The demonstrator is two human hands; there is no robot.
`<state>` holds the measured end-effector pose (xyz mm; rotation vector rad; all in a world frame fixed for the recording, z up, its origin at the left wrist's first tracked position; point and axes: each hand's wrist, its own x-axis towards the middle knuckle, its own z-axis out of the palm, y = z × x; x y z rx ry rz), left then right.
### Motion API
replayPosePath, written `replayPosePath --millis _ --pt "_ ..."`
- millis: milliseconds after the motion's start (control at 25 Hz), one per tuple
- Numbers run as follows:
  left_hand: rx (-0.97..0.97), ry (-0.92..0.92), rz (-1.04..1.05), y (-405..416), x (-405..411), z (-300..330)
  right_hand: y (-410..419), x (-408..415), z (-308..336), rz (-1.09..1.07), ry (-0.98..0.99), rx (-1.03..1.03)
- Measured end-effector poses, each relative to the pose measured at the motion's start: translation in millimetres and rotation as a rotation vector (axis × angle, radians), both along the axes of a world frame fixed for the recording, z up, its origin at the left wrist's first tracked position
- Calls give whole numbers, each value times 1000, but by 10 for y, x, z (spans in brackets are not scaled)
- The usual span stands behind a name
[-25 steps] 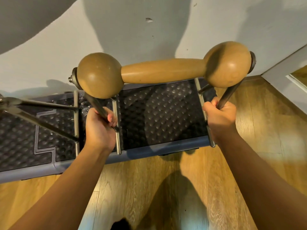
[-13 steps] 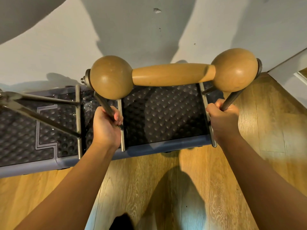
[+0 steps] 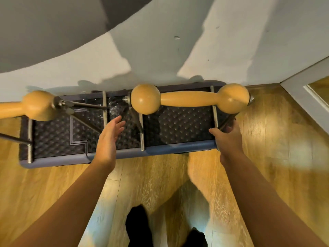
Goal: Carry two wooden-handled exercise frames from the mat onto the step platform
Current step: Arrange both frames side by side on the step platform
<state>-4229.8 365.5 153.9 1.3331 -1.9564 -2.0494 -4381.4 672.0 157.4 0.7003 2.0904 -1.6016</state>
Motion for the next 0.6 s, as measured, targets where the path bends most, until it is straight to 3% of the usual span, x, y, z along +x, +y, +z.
replayPosePath --millis 320,600 --pt "-62 -57 -95 110 576 1249 -380 469 1139 248 -169 -16" --pt "-309 11 -186 -323 841 2630 -671 410 2382 686 134 91"
